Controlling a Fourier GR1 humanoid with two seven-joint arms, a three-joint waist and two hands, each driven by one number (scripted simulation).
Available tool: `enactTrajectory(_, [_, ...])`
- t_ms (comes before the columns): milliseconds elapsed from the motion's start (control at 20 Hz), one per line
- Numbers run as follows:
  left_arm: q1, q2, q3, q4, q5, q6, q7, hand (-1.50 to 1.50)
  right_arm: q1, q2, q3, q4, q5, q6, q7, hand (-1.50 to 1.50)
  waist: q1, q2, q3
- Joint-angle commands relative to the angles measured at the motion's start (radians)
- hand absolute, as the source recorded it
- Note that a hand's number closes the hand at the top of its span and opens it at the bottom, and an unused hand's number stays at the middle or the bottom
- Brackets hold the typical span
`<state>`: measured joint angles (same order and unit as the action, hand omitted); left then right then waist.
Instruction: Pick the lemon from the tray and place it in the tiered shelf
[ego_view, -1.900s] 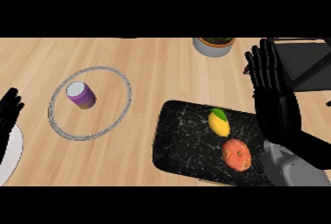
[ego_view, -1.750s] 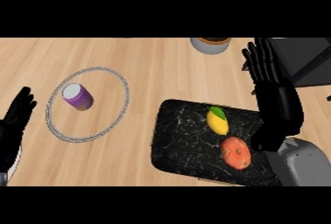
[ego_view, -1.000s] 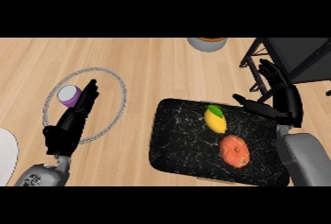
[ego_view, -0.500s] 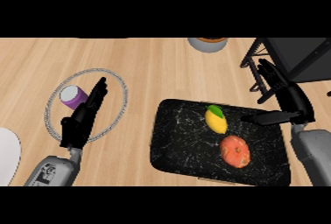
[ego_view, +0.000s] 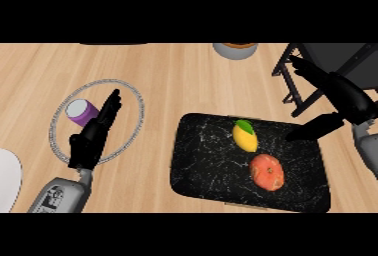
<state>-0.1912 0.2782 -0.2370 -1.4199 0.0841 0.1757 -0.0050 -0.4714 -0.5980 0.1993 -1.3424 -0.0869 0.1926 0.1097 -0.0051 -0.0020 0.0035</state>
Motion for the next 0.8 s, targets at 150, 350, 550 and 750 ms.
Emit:
enactTrajectory(150, [0.013,0.023,0.032,0.001,0.021,-0.036,-0.007,0.00,-0.087,-0.104,0.146,-0.180,0.119,0.134,0.286,-1.50,0.004,-0.005,-0.006])
enactTrajectory(350, [-0.031,-0.048,0.015,0.057,-0.027,0.007,-0.008,0.00,-0.085,-0.085,0.147,-0.295,0.148,0.161,0.428,-1.50,-0.003,-0.001,-0.005])
enactTrajectory(550, [0.069,-0.006,0.018,-0.107,-0.051,-0.016,0.045,0.00,-0.018,-0.061,0.089,-0.372,0.171,0.201,0.467,-1.50,0.008,-0.001,-0.004])
enactTrajectory(750, [0.025,-0.070,0.015,-0.063,-0.076,-0.013,0.055,0.00,-0.091,0.046,0.080,-0.391,0.185,0.248,0.591,-1.50,0.008,0.001,-0.004])
